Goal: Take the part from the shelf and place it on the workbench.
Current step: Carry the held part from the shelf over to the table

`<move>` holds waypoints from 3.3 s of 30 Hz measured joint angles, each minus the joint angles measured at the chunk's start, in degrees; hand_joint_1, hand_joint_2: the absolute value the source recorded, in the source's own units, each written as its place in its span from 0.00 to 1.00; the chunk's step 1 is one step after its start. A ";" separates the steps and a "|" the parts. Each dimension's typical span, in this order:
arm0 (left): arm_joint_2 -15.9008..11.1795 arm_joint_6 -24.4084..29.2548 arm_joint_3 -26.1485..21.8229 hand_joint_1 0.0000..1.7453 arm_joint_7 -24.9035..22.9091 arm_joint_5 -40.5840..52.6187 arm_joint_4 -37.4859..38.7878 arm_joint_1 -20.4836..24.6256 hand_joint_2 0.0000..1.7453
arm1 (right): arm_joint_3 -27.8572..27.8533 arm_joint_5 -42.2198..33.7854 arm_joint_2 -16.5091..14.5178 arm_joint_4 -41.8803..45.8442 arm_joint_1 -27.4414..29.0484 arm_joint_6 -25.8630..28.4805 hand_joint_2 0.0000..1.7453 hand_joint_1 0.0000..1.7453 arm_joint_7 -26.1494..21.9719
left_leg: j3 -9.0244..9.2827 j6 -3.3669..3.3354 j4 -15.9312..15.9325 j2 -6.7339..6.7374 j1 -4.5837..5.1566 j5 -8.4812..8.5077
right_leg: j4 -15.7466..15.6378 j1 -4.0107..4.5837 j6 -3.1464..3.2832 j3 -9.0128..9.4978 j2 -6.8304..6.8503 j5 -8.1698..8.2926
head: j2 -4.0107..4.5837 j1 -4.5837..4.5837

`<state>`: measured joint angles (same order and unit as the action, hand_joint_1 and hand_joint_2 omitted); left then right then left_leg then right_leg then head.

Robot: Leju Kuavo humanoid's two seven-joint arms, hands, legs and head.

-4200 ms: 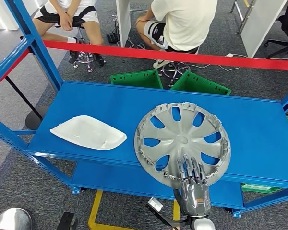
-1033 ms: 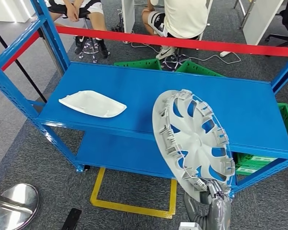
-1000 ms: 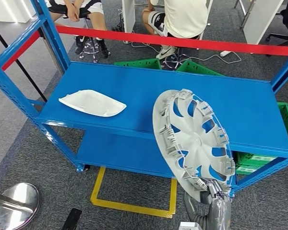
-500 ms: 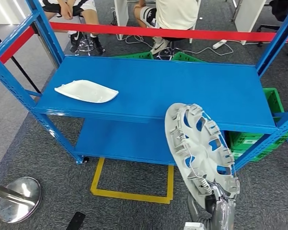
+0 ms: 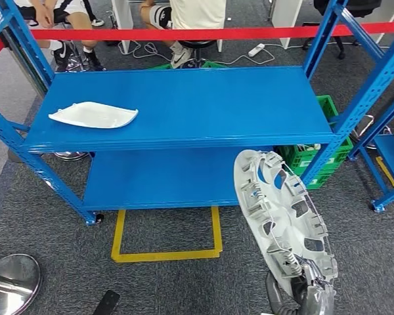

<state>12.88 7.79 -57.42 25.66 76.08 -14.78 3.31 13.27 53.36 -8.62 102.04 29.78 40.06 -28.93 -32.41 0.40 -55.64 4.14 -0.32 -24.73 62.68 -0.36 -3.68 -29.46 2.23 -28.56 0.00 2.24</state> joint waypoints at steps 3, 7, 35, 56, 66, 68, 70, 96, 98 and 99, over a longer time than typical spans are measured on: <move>-0.04 0.03 0.18 0.00 0.01 0.01 0.01 0.07 1.00 | -0.22 0.08 -0.39 0.31 0.32 0.00 1.00 1.00 -0.03 | -0.52 0.84 -0.42 1.39 0.19 1.18 | -6.80 0.45 0.95 3.46 0.75 -1.88 | 0.00 0.13; -0.07 0.04 0.25 0.00 0.01 0.01 0.03 -0.01 1.00 | -0.35 0.20 -0.69 0.47 0.51 -0.01 1.00 1.00 -0.11 | -2.19 2.08 -4.39 -1.55 -0.12 -3.86 | -6.54 0.32 3.04 0.86 -1.16 0.16 | 0.00 0.27; -2.52 -2.09 1.02 0.00 2.24 4.67 0.23 -1.55 1.00 | -7.77 19.35 -7.05 7.23 1.90 -0.05 1.00 1.00 -10.75 | -0.43 0.65 0.63 2.46 0.11 1.41 | -8.82 0.86 1.55 3.79 1.10 -0.46 | 0.00 -0.46; -4.15 -2.61 4.15 0.00 4.99 8.85 1.69 -4.36 1.00 | -9.74 20.87 -9.61 17.78 8.41 -0.07 1.00 1.00 -7.97 | 1.69 -1.28 -1.55 -2.62 -0.21 -3.09 | 11.89 0.54 -0.26 -11.77 -2.54 -5.27 | 0.00 -1.26; -5.36 -2.63 5.48 0.00 6.37 9.08 2.19 -5.25 1.00 | -9.82 21.25 -9.64 20.58 9.17 -0.07 1.00 1.00 -6.76 | -1.87 -0.02 -1.44 2.21 0.46 0.89 | -8.47 2.20 3.18 4.56 0.77 -1.46 | 0.01 -1.33; -5.42 -2.63 5.51 0.00 6.41 9.08 2.39 -5.56 1.00 | -9.84 21.28 -9.67 20.81 9.23 -0.08 1.00 1.00 -6.70 | -2.84 0.54 -4.26 -0.75 0.28 -3.36 | -8.69 1.97 3.98 2.89 -0.57 0.24 | 0.01 -1.25; -5.51 -2.63 5.60 0.00 6.57 9.12 2.54 -5.88 1.00 | -9.87 21.34 -9.67 20.86 9.25 -0.09 1.00 1.00 -6.43 | -4.14 0.78 -10.85 -3.23 0.28 -8.74 | -8.44 1.98 4.47 1.04 -2.10 1.63 | 0.01 -0.97; -7.71 -1.54 10.50 0.00 7.08 9.45 4.68 -7.05 1.00 | -11.06 25.76 -9.68 26.63 11.49 -0.07 1.00 1.00 -1.29 | 4.69 1.48 -0.36 2.66 -0.43 -3.99 | -4.88 0.50 1.78 -2.04 0.00 1.50 | 0.01 -1.31; -7.73 -1.38 10.93 0.00 7.08 9.45 4.84 -7.00 1.00 | -11.11 26.18 -9.69 27.02 11.54 -0.08 1.00 1.00 -1.09 | 3.45 1.82 -3.16 0.50 -0.65 -6.26 | -5.36 0.47 2.83 -2.08 -1.16 2.09 | 0.01 -1.10; -7.74 -1.28 11.15 0.00 7.08 9.45 4.99 -7.07 1.00 | -11.10 26.52 -9.69 27.16 11.51 -0.08 1.00 1.00 -0.90 | 1.91 1.80 -6.43 -1.24 -0.66 -8.24 | -5.48 0.46 3.25 -2.12 -1.77 2.38 | 0.01 -0.92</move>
<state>5.15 6.50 -46.28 32.74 85.53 -9.79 -3.75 2.16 79.88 -18.32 129.20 41.29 39.98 -29.83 -30.50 2.20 -62.07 2.89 -0.98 -32.97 57.19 0.10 -0.43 -31.58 0.45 -26.18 0.01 1.32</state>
